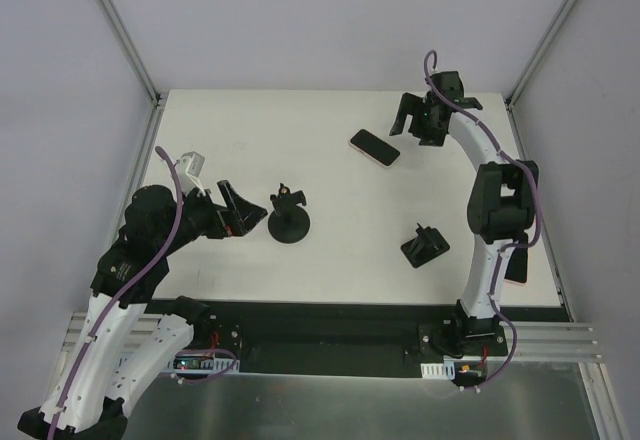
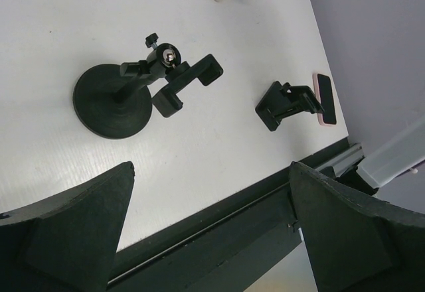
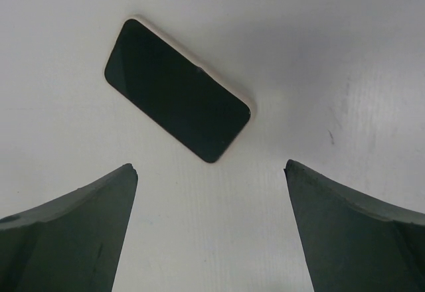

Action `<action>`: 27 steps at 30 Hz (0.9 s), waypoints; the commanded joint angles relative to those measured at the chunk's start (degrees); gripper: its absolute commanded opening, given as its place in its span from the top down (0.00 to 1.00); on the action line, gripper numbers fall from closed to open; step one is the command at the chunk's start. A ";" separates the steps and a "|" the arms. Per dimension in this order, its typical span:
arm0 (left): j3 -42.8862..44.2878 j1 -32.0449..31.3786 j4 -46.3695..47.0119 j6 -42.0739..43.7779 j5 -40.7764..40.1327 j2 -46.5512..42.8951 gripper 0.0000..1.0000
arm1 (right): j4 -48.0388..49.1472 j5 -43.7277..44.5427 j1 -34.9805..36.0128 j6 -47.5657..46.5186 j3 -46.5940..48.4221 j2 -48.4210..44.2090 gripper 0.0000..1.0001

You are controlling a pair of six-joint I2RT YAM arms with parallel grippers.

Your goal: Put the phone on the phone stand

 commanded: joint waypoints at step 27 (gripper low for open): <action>-0.26 -0.45 6.26 -0.87 3.25 6.14 0.01 | 0.16 -13.58 -0.36 -3.30 20.49 22.70 0.04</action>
